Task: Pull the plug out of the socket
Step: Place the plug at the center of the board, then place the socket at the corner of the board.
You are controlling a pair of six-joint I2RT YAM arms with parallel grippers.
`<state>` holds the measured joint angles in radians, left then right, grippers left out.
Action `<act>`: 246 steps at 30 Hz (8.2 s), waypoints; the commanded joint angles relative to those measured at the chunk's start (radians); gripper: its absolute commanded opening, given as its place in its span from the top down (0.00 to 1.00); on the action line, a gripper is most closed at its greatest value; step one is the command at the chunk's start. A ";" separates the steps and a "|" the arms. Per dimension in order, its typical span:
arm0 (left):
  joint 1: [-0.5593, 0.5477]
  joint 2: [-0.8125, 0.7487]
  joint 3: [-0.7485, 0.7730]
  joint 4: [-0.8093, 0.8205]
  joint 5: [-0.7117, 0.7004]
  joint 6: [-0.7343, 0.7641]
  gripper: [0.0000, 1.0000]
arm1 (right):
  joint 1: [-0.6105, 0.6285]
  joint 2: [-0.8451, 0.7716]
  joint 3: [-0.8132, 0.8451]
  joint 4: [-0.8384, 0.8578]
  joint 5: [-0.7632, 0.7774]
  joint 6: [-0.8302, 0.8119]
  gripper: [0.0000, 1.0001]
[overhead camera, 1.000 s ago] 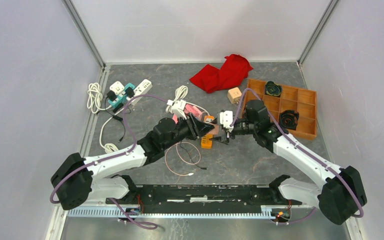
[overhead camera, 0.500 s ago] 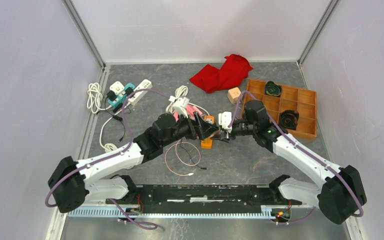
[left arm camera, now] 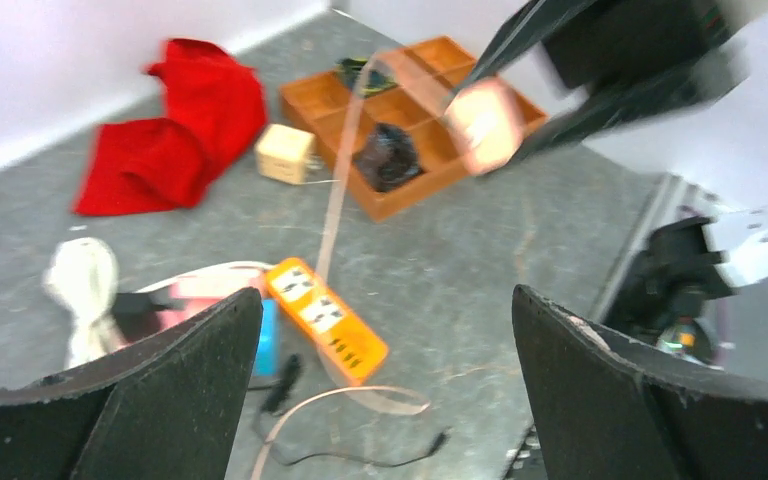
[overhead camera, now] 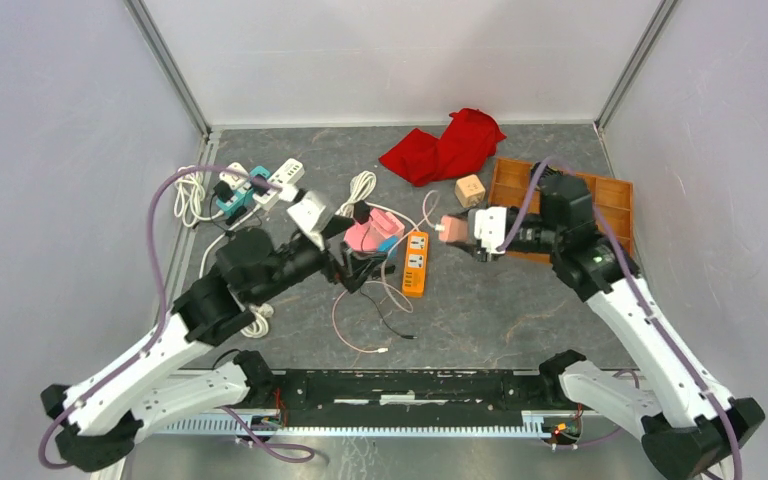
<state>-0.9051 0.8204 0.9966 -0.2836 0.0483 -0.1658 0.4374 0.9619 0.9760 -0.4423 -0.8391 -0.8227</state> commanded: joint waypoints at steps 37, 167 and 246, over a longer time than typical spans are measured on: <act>0.002 -0.191 -0.324 0.082 -0.432 0.242 0.00 | -0.116 -0.137 0.095 -0.057 0.798 0.021 1.00; 0.082 0.877 0.386 0.254 -0.292 -0.357 0.98 | -0.476 -0.098 -0.321 0.041 -0.086 0.195 0.02; 0.621 1.444 0.889 -0.064 -0.247 -0.177 0.26 | -0.452 -0.081 -0.323 0.036 -0.055 0.168 0.02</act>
<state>-0.2939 2.3169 1.8427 -0.3218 -0.2321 -0.3107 -0.0196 0.8783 0.6563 -0.4263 -0.9028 -0.6445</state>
